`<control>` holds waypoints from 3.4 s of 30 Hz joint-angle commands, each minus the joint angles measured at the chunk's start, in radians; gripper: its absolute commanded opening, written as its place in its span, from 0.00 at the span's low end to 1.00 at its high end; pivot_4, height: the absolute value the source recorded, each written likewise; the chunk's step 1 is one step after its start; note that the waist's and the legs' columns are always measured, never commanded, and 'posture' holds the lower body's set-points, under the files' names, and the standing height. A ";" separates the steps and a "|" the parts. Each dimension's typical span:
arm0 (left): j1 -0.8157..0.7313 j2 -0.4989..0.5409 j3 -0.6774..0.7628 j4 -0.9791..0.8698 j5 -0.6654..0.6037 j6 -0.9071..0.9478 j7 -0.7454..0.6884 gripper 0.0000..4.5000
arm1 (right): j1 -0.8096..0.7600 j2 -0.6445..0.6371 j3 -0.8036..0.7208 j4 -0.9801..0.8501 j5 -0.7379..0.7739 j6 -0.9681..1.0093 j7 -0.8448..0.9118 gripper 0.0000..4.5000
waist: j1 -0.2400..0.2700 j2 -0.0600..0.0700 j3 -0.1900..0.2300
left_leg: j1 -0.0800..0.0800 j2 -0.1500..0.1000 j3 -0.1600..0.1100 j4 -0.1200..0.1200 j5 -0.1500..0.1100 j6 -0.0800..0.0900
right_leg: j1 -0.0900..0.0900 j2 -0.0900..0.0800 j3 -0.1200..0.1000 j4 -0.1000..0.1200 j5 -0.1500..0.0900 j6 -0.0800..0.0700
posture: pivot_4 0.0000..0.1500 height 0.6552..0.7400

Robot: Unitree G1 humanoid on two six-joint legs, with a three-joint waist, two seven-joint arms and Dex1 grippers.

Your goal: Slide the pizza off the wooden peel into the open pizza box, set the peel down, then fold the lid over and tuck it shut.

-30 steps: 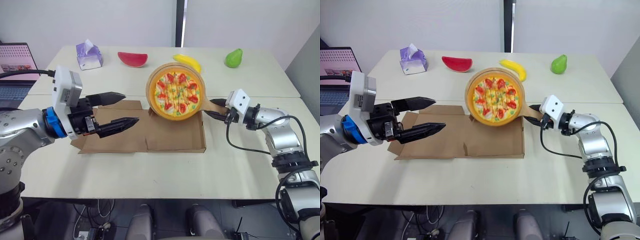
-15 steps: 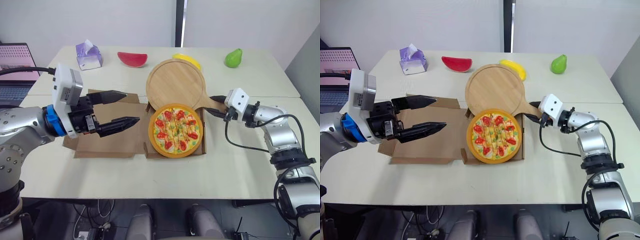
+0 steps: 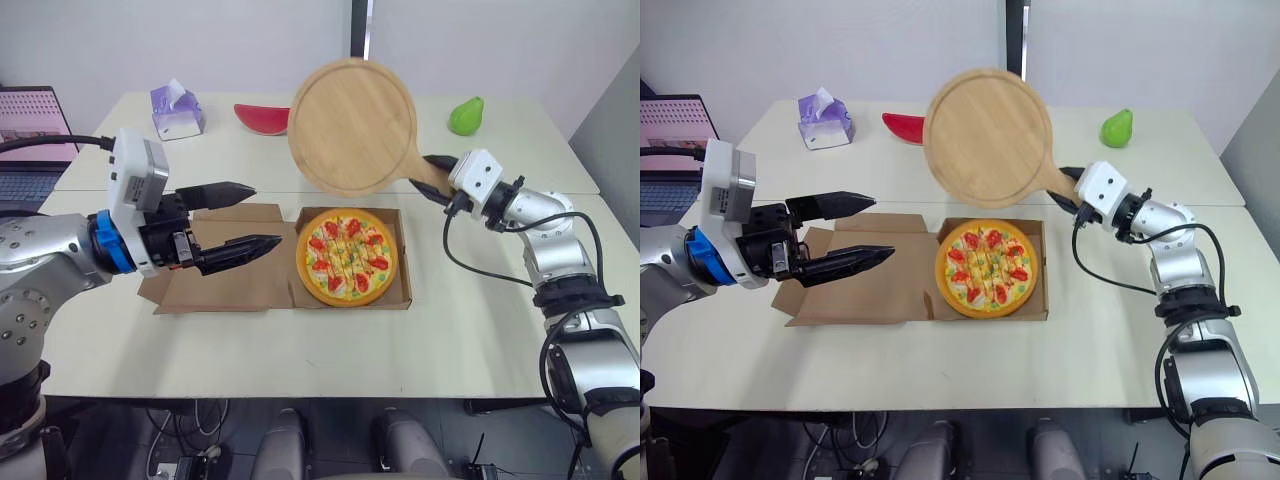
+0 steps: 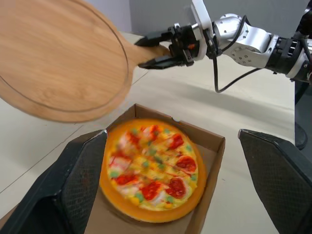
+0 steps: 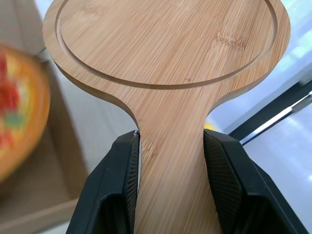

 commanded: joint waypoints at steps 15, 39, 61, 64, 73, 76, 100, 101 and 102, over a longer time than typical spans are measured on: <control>-0.159 -0.105 -0.173 0.035 0.020 -0.089 -0.026 1.00 | 0.340 -0.184 -0.330 -0.442 0.190 0.542 -0.177 0.38 | 0.020 0.000 0.000 | -0.001 -0.001 -0.002 0.000 0.000 0.000 | 0.002 -0.001 0.000 -0.002 0.000 0.000 | 1.00 1.00; -0.248 -0.173 -0.267 0.119 0.090 -0.111 -0.115 1.00 | 0.705 -0.112 -0.526 -1.074 0.354 1.342 -0.420 0.97 | -0.002 0.002 -0.001 | 0.002 -0.001 0.000 -0.001 0.000 0.000 | 0.003 0.001 0.003 -0.001 -0.001 0.001 | 1.00 1.00; 0.804 -0.515 0.413 -0.132 -0.625 -0.087 0.885 1.00 | -0.030 0.026 0.044 -0.706 0.469 0.976 0.208 0.99 | 0.008 -0.004 -0.002 | 0.003 0.002 -0.005 0.000 -0.001 0.001 | 0.006 -0.004 0.002 -0.002 -0.001 0.000 | 1.00 1.00; 0.861 -0.559 0.398 -0.101 -0.656 -0.137 0.970 1.00 | -0.035 0.049 0.077 -0.717 0.464 0.964 0.229 0.99 | 0.010 -0.005 -0.002 | 0.003 0.000 -0.005 0.000 -0.001 0.001 | 0.007 -0.005 0.002 -0.002 -0.001 -0.001 | 1.00 1.00; 0.763 -0.630 0.271 0.003 -0.720 -0.252 1.116 1.00 | -0.019 0.082 0.118 -0.785 0.470 0.991 0.227 0.99 | 0.007 -0.005 -0.003 | 0.003 -0.001 -0.004 0.000 -0.001 0.001 | 0.006 -0.001 0.001 -0.002 -0.001 -0.001 | 1.00 1.00; 0.708 -0.629 0.258 0.061 -0.686 -0.286 1.140 1.00 | -0.006 0.073 0.114 -0.804 0.464 1.000 0.219 0.99 | 0.007 -0.006 -0.003 | 0.003 -0.001 -0.004 0.000 -0.001 0.001 | 0.006 -0.001 0.000 -0.002 -0.001 -0.001 | 1.00 1.00; 0.589 -0.623 0.228 0.159 -0.670 -0.325 1.150 0.00 | 0.013 0.044 0.093 -0.855 0.474 1.048 0.162 1.00 | 0.008 -0.007 -0.003 | 0.003 -0.001 -0.004 -0.001 -0.001 0.001 | 0.006 -0.001 0.000 -0.003 -0.001 -0.001 | 1.00 1.00; 0.590 -0.622 0.230 0.158 -0.672 -0.325 1.151 0.00 | 0.013 0.044 0.093 -0.853 0.474 1.046 0.162 1.00 | 0.007 -0.007 -0.003 | 0.003 -0.001 -0.004 -0.001 -0.001 0.001 | 0.006 -0.001 0.000 -0.003 -0.001 -0.001 | 1.00 1.00; 0.591 -0.620 0.231 0.155 -0.673 -0.325 1.151 0.00 | 0.014 0.044 0.093 -0.850 0.473 1.044 0.163 1.00 | 0.007 -0.007 -0.003 | 0.003 -0.001 -0.004 -0.001 -0.001 0.001 | 0.006 -0.001 0.000 -0.003 -0.001 -0.001 | 1.00 1.00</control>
